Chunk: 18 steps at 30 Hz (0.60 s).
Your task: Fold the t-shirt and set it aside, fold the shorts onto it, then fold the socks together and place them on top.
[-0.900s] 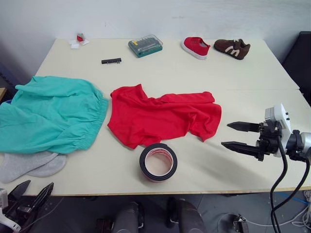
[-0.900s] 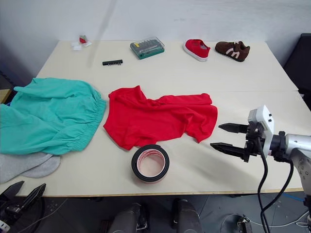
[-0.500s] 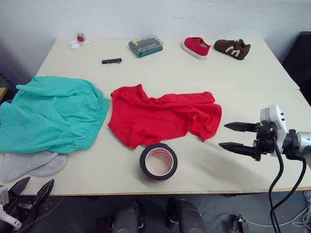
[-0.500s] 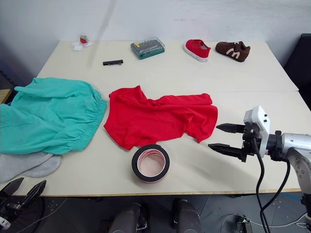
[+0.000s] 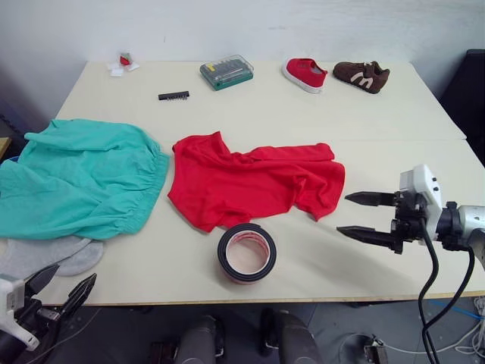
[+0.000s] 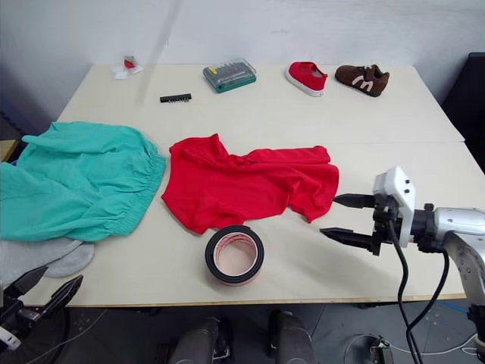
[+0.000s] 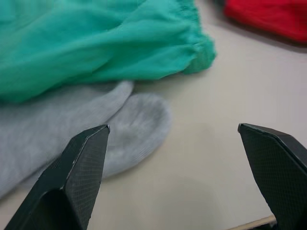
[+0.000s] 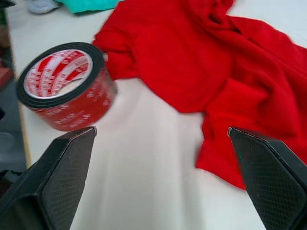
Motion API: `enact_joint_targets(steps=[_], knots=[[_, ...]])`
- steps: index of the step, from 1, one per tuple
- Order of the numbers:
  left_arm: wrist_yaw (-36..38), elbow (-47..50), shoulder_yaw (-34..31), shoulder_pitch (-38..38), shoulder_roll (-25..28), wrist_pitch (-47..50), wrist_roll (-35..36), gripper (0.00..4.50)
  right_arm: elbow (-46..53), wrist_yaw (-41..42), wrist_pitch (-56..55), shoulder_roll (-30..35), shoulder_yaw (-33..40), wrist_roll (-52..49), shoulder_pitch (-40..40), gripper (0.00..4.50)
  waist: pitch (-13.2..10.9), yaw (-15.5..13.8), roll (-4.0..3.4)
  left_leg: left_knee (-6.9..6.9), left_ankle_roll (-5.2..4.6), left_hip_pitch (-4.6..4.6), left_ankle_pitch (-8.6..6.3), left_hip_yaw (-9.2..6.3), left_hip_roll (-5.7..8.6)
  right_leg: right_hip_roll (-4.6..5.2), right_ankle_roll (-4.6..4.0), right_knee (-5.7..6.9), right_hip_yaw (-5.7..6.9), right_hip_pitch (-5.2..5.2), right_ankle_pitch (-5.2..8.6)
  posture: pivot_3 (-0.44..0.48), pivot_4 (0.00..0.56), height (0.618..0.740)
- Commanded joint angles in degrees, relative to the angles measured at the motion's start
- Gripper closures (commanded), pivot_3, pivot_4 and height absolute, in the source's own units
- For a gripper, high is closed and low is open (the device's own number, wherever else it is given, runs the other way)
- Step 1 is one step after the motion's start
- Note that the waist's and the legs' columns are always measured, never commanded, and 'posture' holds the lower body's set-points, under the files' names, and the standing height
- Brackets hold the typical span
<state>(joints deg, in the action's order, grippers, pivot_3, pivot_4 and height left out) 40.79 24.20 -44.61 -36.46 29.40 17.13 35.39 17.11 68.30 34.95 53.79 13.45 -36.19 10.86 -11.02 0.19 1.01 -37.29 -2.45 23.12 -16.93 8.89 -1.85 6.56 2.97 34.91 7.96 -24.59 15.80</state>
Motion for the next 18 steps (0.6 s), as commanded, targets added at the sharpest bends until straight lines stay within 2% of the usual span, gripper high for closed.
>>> enact_joint_targets(steps=[1,3,5,7,9,13,18], knots=[[0.87,1.68,-0.63,-0.86,0.80,0.04,0.62,0.00,3.05,0.79,0.07,1.51,-0.15,-1.24,1.02,0.02,0.00,0.00,0.00,0.00,0.00,0.00,0.00,0.00,0.00,0.00,0.00,0.00,-0.01,0.01,0.00,0.000,0.150,0.740],[1.54,2.72,-0.30,-0.05,1.97,0.71,1.19,0.00,4.79,1.65,0.37,1.86,-1.74,-1.38,1.75,0.02,0.00,0.00,0.00,0.00,0.00,0.00,0.00,0.01,0.00,0.00,0.00,0.00,0.00,0.00,0.00,0.000,0.150,0.740],[10.83,5.91,5.54,2.09,11.43,2.24,0.92,0.00,9.25,8.73,-10.33,1.91,-12.60,6.59,4.59,0.02,0.00,0.00,0.00,-0.02,0.00,-0.01,0.01,0.01,0.00,0.00,-0.01,0.05,-0.01,0.00,0.01,0.000,0.150,0.740],[16.81,6.86,9.50,5.00,18.79,2.96,0.97,0.00,10.05,12.66,-17.33,0.45,-20.15,11.75,8.28,0.02,-0.03,-0.31,-0.04,-0.08,0.20,-0.04,0.13,-0.05,-0.05,-0.08,-0.13,0.15,0.17,0.02,0.07,0.000,0.150,0.740],[18.11,6.49,10.80,8.13,22.10,4.00,1.59,0.00,8.94,13.21,-18.84,-1.06,-23.08,12.86,11.03,0.02,-0.01,-0.13,-0.10,-0.04,0.30,-0.02,0.23,-0.06,-0.04,-0.08,-0.16,0.09,0.16,0.05,0.08,0.000,0.150,0.740],[19.08,6.42,11.54,12.38,24.18,6.47,2.94,0.00,7.55,13.87,-19.74,-2.13,-24.92,13.14,12.97,0.02,-0.03,0.43,-0.11,-0.01,0.51,-0.01,0.42,0.10,-0.02,-0.05,-0.03,0.19,-0.03,-0.06,-0.02,0.000,0.150,0.740],[21.88,7.68,15.45,15.07,25.88,7.29,2.09,0.00,5.31,13.12,-21.16,-5.93,-29.07,16.07,16.62,0.02,-0.02,0.87,-0.10,0.00,0.37,-0.05,0.49,0.09,-0.03,-0.06,-0.14,0.42,0.05,-0.13,0.06,0.000,0.150,0.740]])
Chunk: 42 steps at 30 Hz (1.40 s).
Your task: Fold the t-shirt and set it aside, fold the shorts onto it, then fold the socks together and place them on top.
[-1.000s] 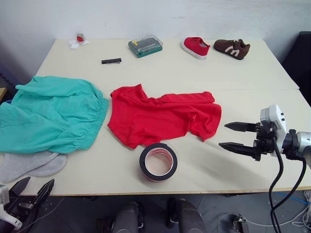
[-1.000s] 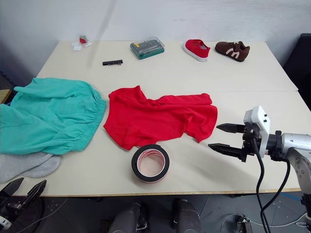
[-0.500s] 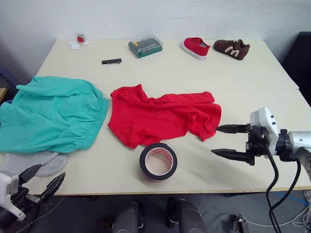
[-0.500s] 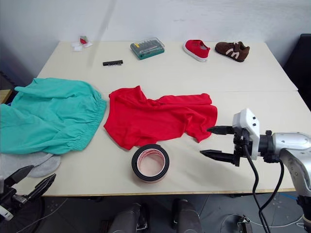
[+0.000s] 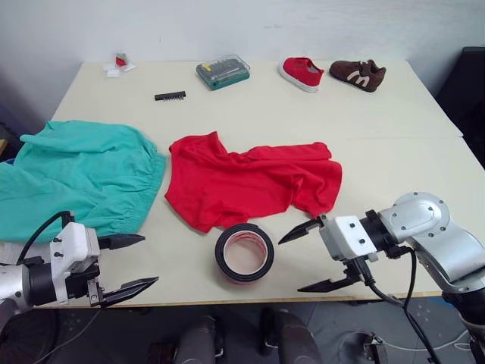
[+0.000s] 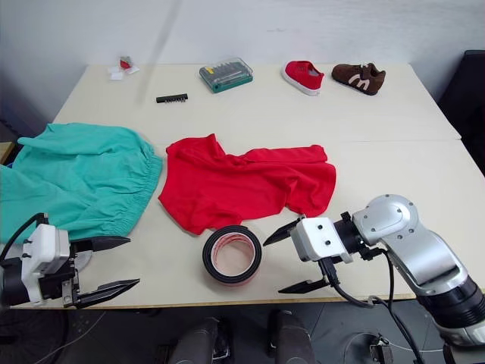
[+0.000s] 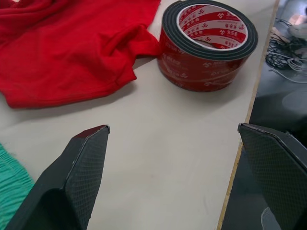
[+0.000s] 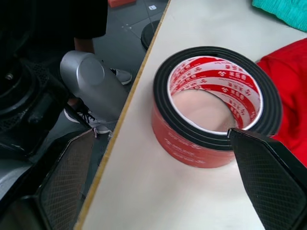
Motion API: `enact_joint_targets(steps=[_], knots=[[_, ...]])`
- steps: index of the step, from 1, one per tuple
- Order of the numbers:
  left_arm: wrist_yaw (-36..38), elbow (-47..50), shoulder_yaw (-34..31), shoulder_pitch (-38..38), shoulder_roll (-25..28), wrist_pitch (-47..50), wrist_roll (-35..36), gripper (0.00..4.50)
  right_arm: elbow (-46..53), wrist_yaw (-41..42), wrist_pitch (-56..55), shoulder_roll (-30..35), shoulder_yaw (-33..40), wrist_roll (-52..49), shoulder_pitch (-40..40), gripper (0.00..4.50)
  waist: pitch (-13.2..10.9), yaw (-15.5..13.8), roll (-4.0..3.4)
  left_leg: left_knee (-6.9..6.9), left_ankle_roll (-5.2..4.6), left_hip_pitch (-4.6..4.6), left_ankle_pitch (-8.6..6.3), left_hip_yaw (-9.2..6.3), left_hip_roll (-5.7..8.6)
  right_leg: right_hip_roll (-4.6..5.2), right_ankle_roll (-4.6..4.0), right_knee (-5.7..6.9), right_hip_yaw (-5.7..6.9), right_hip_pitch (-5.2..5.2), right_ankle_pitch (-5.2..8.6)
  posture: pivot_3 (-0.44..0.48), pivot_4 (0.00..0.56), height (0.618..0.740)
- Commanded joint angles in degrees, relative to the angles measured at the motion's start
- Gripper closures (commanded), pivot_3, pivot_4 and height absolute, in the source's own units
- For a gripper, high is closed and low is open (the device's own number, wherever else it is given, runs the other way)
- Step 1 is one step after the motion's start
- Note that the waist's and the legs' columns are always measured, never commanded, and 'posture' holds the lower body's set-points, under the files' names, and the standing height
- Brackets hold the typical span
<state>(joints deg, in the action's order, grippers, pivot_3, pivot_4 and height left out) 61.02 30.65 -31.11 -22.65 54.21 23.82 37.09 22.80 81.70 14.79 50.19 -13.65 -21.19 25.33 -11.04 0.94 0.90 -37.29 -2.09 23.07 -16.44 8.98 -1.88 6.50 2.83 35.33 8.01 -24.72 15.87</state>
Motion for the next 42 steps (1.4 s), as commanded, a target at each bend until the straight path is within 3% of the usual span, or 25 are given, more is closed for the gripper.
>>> enact_joint_targets(steps=[1,12,15,18,24,25,27,30,35,38,42], knots=[[2.09,1.60,3.05,2.14,1.53,0.70,0.40,0.00,-1.00,-0.04,-1.38,-3.33,-3.13,1.81,3.09,0.02,0.00,0.21,0.00,-0.01,0.01,0.00,0.01,0.00,0.00,0.00,0.00,0.02,0.01,0.00,0.01,0.000,0.150,0.740],[3.19,1.99,11.00,13.16,2.81,2.27,0.75,0.00,-12.70,2.00,-11.95,-10.83,-13.46,13.39,9.52,0.02,0.00,0.57,0.00,-0.11,0.29,-0.14,0.07,0.00,0.02,0.02,0.01,0.32,-0.05,0.05,0.00,0.000,0.150,0.740],[3.44,1.97,12.35,15.12,2.85,2.91,0.90,0.00,-16.37,2.43,-14.75,-12.73,-15.53,15.87,10.21,0.54,0.00,0.78,0.00,-0.12,0.08,-0.15,0.24,0.01,0.02,0.02,0.01,0.35,-0.06,0.05,0.00,0.000,0.150,0.740],[3.78,2.03,13.67,17.76,2.93,4.33,2.29,0.00,-18.26,2.92,-17.45,-13.53,-16.20,16.83,10.47,1.58,0.00,0.61,0.00,-0.12,0.08,-0.21,0.26,0.02,0.02,0.02,0.00,0.41,-0.06,0.08,0.00,0.000,0.150,0.740],[3.95,0.57,24.69,28.96,-0.21,2.12,-1.37,0.00,-17.49,2.65,-14.90,-13.69,-14.32,14.61,9.91,3.50,0.02,-0.54,0.03,-0.27,0.26,-0.21,0.12,-0.03,0.11,0.06,0.09,0.40,-0.10,0.19,-0.05,0.000,0.150,0.740],[3.86,-0.02,25.60,30.67,-0.81,2.46,-1.25,0.00,-16.77,2.60,-13.84,-13.46,-13.89,14.14,9.82,3.75,0.04,-0.60,0.08,-0.31,0.25,-0.21,0.11,-0.02,0.11,0.06,0.10,0.43,-0.10,0.19,-0.05,0.000,0.150,0.740],[4.06,-2.05,28.07,35.57,-2.65,3.39,-0.86,0.00,-13.30,2.25,-9.41,-11.51,-11.23,11.50,9.15,3.80,0.03,-0.86,0.05,-0.37,0.14,-0.20,0.18,-0.02,0.07,0.05,0.09,0.52,-0.09,0.18,-0.05,0.000,0.150,0.740],[4.94,-4.73,31.35,41.43,-5.33,4.64,-0.35,0.00,-7.42,0.98,-2.65,-7.59,-6.33,7.41,7.32,3.80,0.00,-1.14,0.01,-0.46,-0.02,-0.07,0.26,-0.05,0.08,0.05,0.08,0.58,-0.06,0.11,-0.05,0.000,0.150,0.740],[5.37,-8.25,35.53,52.42,-12.62,10.78,4.55,0.00,5.24,-4.27,16.30,3.67,13.37,-6.83,-0.49,3.85,-0.08,-1.90,-0.06,-0.81,-0.20,0.18,0.16,-0.15,0.08,0.04,0.15,0.56,0.04,0.12,-0.08,0.000,0.150,0.740],[3.16,-10.79,35.84,58.44,-18.30,16.39,9.75,0.00,6.87,-7.77,29.10,8.30,32.26,-13.61,-9.88,3.86,-0.09,-2.46,-0.03,-0.83,-0.24,0.14,0.14,-0.17,0.07,0.04,0.16,0.54,0.04,0.17,-0.09,0.000,0.150,0.740],[5.29,-12.28,37.39,61.57,-21.22,16.93,9.91,0.00,1.51,-10.17,30.60,8.53,54.57,-5.94,-28.79,3.86,-0.10,-3.20,0.00,-0.83,-0.28,0.16,0.17,-0.35,0.11,0.03,0.17,0.49,0.16,0.28,-0.09,0.000,0.150,0.740]])
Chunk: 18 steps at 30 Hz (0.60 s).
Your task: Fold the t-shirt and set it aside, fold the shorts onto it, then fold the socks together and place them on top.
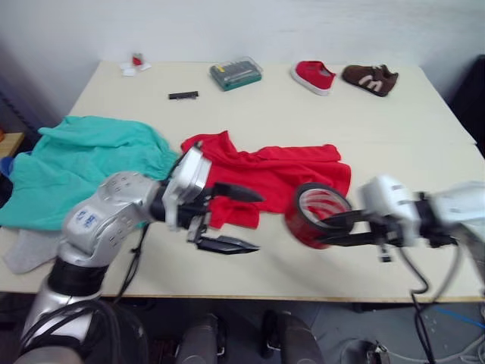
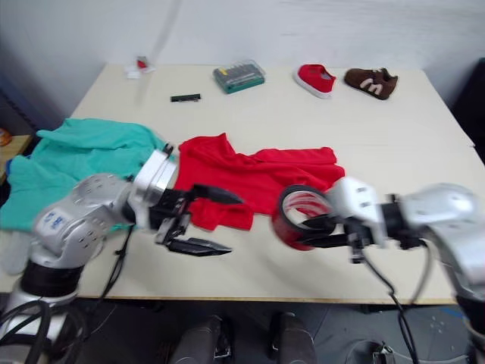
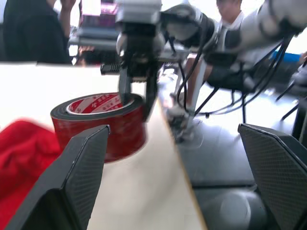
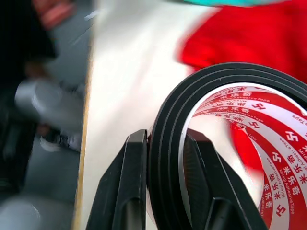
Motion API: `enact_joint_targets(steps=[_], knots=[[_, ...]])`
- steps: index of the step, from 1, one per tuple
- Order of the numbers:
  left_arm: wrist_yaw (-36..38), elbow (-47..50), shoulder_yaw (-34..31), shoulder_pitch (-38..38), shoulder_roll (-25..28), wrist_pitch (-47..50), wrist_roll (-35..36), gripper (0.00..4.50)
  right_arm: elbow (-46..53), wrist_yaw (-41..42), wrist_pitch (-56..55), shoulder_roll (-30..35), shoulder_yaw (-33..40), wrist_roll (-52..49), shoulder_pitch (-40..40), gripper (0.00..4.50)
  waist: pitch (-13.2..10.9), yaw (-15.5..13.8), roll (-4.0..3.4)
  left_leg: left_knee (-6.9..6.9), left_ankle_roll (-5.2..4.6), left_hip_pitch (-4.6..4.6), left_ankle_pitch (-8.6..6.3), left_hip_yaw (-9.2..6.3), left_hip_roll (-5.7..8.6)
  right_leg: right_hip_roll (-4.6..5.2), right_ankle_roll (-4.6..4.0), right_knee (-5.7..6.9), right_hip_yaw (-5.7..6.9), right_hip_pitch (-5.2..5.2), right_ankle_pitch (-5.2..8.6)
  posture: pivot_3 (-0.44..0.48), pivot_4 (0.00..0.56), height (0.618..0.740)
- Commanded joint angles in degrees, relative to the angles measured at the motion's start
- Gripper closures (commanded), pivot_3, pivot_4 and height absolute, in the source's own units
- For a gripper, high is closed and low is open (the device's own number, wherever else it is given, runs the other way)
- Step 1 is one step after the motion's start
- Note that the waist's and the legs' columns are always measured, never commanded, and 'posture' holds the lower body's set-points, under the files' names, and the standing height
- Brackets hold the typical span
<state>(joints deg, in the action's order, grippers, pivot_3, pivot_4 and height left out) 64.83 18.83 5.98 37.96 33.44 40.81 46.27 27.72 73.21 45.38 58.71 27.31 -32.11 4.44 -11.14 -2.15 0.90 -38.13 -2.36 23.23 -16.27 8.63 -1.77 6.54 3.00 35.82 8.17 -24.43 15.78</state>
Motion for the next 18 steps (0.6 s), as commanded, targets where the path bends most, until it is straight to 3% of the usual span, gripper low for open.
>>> enact_joint_targets(steps=[1,4,8,18], knots=[[1.75,-0.45,0.49,1.14,-0.63,-0.20,0.54,0.00,-4.66,-1.91,-1.34,-0.36,16.59,6.50,-11.33,3.87,0.00,-0.26,-0.01,0.01,0.00,-0.01,0.00,0.02,0.02,-0.01,0.01,-0.01,0.00,0.03,0.00,0.000,0.150,0.740],[1.35,-0.73,0.47,1.38,-1.58,-0.01,0.72,0.00,-12.87,-6.42,-6.72,-3.08,23.91,11.51,-18.66,3.88,0.00,-0.23,-0.01,-0.02,-0.03,-0.03,0.03,0.09,0.03,-0.08,0.05,0.00,-0.04,0.02,-0.02,0.000,0.150,0.740],[-0.20,0.47,-0.27,0.57,-2.07,1.27,1.65,0.00,-19.86,-10.89,-10.14,-3.42,26.30,14.46,-21.00,3.88,0.00,0.99,-0.13,0.02,-0.01,-0.13,0.08,0.15,0.03,-0.11,0.07,0.06,-0.23,0.02,-0.02,0.000,0.150,0.740],[-2.97,4.53,-2.27,-1.12,-0.68,3.61,3.56,0.00,-51.37,-23.00,-17.07,4.75,20.79,20.29,-9.73,3.88,0.00,2.16,-0.46,0.11,0.13,-0.25,0.17,0.21,0.01,-0.22,0.06,0.15,-0.43,-0.01,0.00,0.000,0.150,0.740]])
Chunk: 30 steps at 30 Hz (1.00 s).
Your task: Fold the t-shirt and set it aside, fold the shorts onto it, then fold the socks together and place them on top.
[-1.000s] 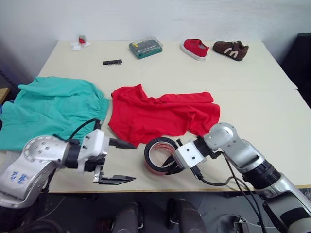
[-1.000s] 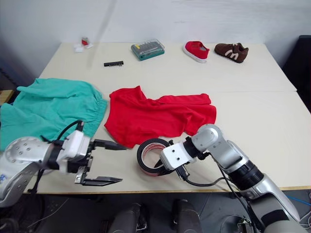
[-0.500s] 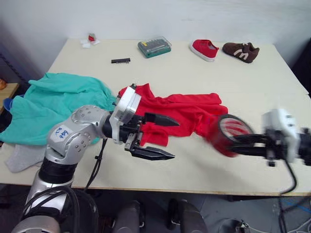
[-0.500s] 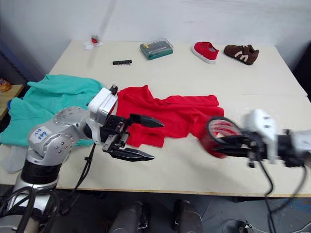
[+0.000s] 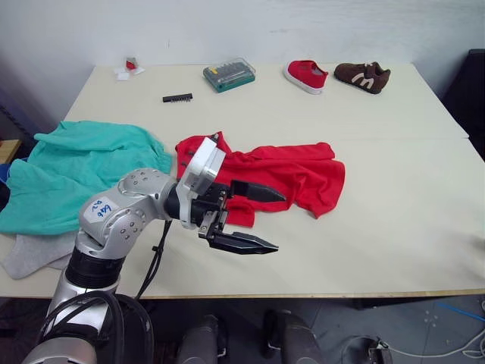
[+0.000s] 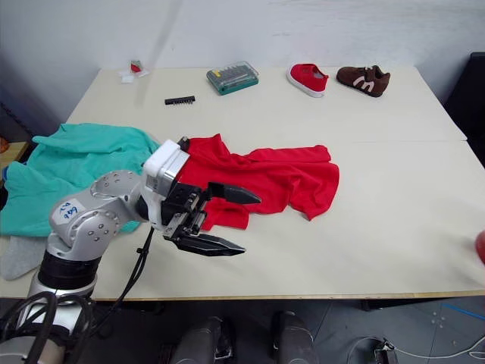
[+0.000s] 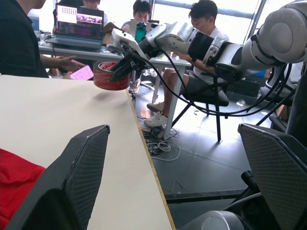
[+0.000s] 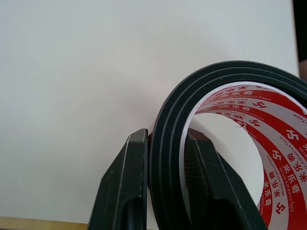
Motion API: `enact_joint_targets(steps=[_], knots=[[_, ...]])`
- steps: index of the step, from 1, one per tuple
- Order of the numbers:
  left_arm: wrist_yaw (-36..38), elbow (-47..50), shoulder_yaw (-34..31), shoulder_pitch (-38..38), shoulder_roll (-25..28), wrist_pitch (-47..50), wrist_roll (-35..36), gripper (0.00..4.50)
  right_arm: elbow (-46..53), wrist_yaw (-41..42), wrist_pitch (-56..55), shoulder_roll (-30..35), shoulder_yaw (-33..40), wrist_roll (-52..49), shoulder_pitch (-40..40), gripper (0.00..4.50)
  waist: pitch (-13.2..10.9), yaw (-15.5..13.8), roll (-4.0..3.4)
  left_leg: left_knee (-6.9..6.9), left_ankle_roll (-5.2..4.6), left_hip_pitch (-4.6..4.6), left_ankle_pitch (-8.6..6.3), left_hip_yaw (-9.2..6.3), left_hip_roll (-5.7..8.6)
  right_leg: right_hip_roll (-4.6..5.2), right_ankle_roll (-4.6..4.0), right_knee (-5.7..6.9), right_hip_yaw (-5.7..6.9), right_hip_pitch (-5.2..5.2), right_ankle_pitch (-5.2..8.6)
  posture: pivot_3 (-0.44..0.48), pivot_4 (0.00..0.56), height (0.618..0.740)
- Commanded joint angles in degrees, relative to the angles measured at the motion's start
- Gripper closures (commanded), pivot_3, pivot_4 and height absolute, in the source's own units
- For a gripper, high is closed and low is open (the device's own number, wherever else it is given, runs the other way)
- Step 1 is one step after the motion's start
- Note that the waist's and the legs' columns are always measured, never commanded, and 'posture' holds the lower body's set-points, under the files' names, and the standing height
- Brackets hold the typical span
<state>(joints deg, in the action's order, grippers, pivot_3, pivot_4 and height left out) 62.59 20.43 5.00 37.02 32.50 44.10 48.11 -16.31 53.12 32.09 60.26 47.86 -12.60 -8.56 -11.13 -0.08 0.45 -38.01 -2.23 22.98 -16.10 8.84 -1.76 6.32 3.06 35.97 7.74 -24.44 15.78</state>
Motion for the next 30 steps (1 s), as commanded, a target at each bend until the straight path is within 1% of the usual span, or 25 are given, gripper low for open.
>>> enact_joint_targets(steps=[1,7,12,13,14,16,19,21,23,24,26,28,30], knots=[[-0.97,3.17,-1.36,-0.10,0.22,0.50,1.83,0.00,-10.70,-3.69,-5.26,3.72,-0.30,0.87,4.85,3.88,-0.01,0.11,-0.02,0.00,0.01,0.00,0.01,0.01,0.00,-0.01,0.00,0.00,0.00,0.00,0.00,0.000,0.150,0.740],[-1.88,3.61,-1.60,0.18,0.34,1.16,2.34,0.00,-26.29,-6.28,-12.56,5.42,-4.14,0.48,13.71,3.88,-0.01,0.22,-0.08,-0.01,0.05,-0.04,0.11,0.08,-0.01,-0.06,0.02,0.02,-0.09,0.00,0.00,0.000,0.150,0.740],[-1.94,3.55,-1.72,0.83,0.74,1.41,2.24,0.00,-36.46,-9.55,-18.52,6.20,-8.13,1.61,19.68,3.88,0.00,0.29,-0.19,0.00,0.08,-0.10,0.14,0.16,-0.01,-0.08,0.04,0.04,-0.18,0.00,0.01,0.000,0.150,0.740],[-1.85,3.39,-1.72,1.13,0.88,1.39,2.10,0.00,-38.05,-10.22,-19.44,6.17,-8.81,1.64,20.90,3.17,-0.01,0.30,-0.21,0.00,0.09,-0.12,0.15,0.18,-0.01,-0.09,0.04,0.05,-0.20,0.00,0.01,0.000,0.150,0.740],[-1.71,3.26,-1.71,1.34,0.99,1.26,1.92,0.00,-39.12,-10.63,-20.46,6.20,-9.54,1.82,21.61,2.93,-0.01,0.31,-0.20,0.00,0.09,-0.13,0.15,0.20,-0.01,-0.08,0.04,0.05,-0.22,0.00,0.01,0.000,0.150,0.740],[-1.56,3.07,-1.68,1.58,1.14,1.05,1.68,0.00,-40.22,-10.51,-21.71,6.38,-10.16,1.66,22.02,2.31,0.00,0.31,-0.21,0.00,0.11,-0.15,0.15,0.23,-0.02,-0.09,0.04,0.05,-0.26,0.01,0.01,0.000,0.150,0.740],[-1.73,2.89,-1.83,1.62,1.29,0.74,1.46,0.00,-39.10,-9.35,-22.08,7.29,-8.53,-0.08,20.05,1.27,0.00,0.22,-0.21,0.01,0.11,-0.20,0.15,0.24,-0.02,-0.10,0.07,0.06,-0.28,0.03,0.03,0.000,0.150,0.740],[-2.20,2.89,-2.17,1.31,1.32,0.64,1.53,0.00,-36.17,-8.75,-22.51,8.01,-6.52,-1.01,16.89,0.53,-0.01,0.09,-0.20,0.01,0.12,-0.20,0.15,0.24,-0.02,-0.09,0.08,0.04,-0.28,0.06,0.04,0.000,0.150,0.740],[-2.57,2.71,-2.61,0.91,1.39,0.49,1.60,0.00,-30.60,-7.92,-22.47,8.06,-3.78,-1.80,12.35,0.03,0.00,0.04,-0.20,0.01,0.11,-0.21,0.15,0.24,-0.01,-0.08,0.09,0.03,-0.29,0.06,0.04,0.000,0.150,0.740],[-2.62,2.61,-2.80,0.69,1.52,0.31,1.51,0.00,-26.49,-7.11,-21.26,7.63,-1.88,-2.73,9.95,0.03,0.00,0.11,-0.22,0.01,0.11,-0.21,0.15,0.24,0.00,-0.07,0.10,0.03,-0.29,0.07,0.05,0.000,0.150,0.740],[-2.25,2.22,-3.22,-0.10,2.14,-0.44,0.77,0.00,-14.88,-5.25,-16.55,5.73,2.75,-5.60,5.49,0.03,0.01,0.18,-0.25,0.02,0.12,-0.23,0.14,0.25,-0.02,-0.07,0.11,0.04,-0.32,0.07,0.05,0.000,0.150,0.740],[-1.86,1.52,-3.57,-1.01,2.91,-1.39,-0.25,0.00,-0.07,-2.70,-9.77,3.33,5.87,-10.23,1.62,0.03,0.02,0.48,-0.26,0.06,0.17,-0.32,0.10,0.30,-0.06,-0.10,0.11,0.04,-0.40,0.09,0.06,0.000,0.150,0.740],[-1.56,0.73,-3.69,-1.85,3.65,-2.45,-1.41,0.00,13.48,-1.17,-1.34,1.51,7.18,-16.74,-0.49,0.03,0.02,0.66,-0.25,0.12,0.28,-0.59,0.03,0.30,-0.19,-0.28,0.09,0.01,-0.51,0.29,0.08,0.000,0.150,0.740]])
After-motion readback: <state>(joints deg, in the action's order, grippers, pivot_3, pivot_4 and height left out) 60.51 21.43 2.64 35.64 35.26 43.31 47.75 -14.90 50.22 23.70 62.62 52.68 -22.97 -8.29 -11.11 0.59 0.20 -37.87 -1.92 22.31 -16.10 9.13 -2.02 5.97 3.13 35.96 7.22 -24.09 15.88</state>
